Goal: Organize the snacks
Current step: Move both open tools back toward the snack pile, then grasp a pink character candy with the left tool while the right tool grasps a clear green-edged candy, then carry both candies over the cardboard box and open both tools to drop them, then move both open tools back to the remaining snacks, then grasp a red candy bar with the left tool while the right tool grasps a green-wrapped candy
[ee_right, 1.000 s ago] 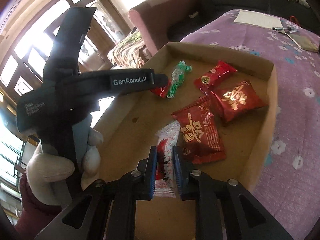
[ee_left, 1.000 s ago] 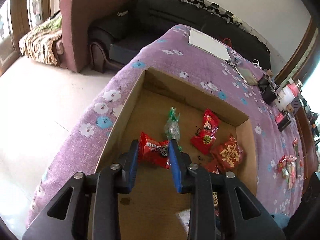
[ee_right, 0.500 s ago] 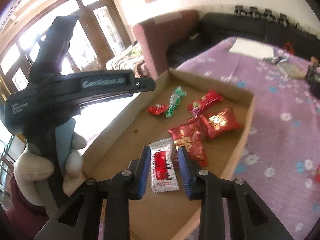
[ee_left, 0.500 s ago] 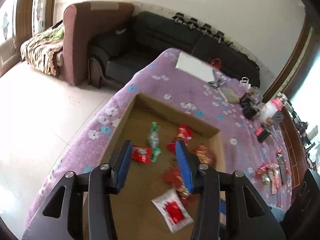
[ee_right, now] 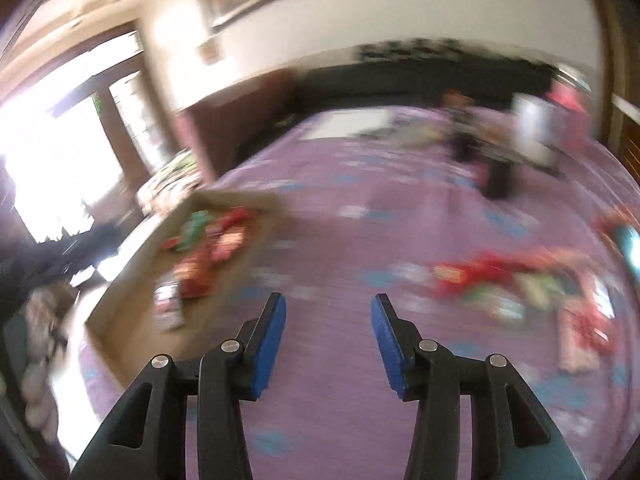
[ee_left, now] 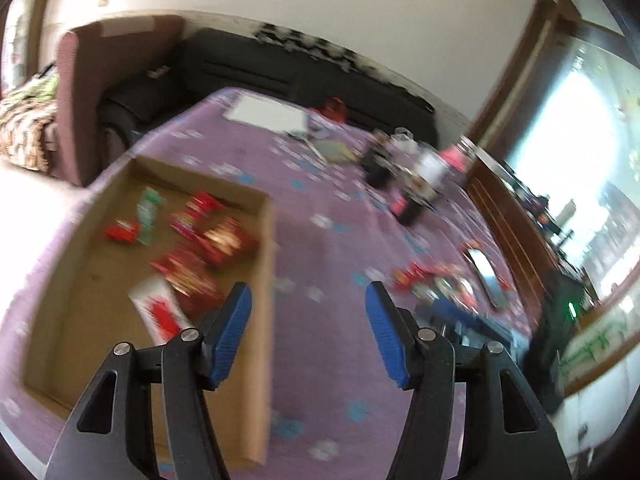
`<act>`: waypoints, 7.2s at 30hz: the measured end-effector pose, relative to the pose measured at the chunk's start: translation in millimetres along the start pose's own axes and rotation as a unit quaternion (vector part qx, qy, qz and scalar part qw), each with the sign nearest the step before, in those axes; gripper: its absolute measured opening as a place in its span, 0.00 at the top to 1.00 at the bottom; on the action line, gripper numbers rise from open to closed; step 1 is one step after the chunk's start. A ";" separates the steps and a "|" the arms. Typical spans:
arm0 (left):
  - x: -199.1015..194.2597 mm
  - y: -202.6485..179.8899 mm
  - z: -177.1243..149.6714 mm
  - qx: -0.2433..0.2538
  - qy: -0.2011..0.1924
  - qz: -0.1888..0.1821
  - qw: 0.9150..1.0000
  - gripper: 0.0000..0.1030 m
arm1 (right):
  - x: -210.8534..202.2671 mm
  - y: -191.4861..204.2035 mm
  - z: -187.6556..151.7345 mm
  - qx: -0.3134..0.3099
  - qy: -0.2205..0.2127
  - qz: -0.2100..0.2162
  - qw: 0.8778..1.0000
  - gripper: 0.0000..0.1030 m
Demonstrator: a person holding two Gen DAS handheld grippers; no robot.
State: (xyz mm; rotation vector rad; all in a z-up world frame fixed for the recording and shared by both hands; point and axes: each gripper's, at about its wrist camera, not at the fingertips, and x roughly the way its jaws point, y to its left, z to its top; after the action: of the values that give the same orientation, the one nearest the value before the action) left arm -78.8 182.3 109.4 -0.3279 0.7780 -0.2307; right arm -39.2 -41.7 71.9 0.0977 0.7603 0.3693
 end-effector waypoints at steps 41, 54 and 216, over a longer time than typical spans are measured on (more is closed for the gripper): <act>53.2 -33.8 -64.2 0.007 0.098 -0.030 0.995 0.44 | -10.0 -124.5 -7.6 0.082 0.067 0.075 0.992 0.72; 63.4 -49.4 -60.9 0.031 0.101 -0.010 0.994 0.44 | 0.1 -65.1 -48.8 -0.020 0.091 0.054 0.994 0.52; 202.8 -99.0 -0.7 0.062 0.136 0.051 0.987 0.41 | 24.2 -132.9 -17.2 0.041 0.072 -0.037 0.996 0.77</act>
State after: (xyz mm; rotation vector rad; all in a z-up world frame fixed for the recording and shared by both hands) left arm 52.7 25.3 14.6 -0.1393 1.0419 -0.2293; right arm 3.8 -157.6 14.6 0.1213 0.9190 0.2757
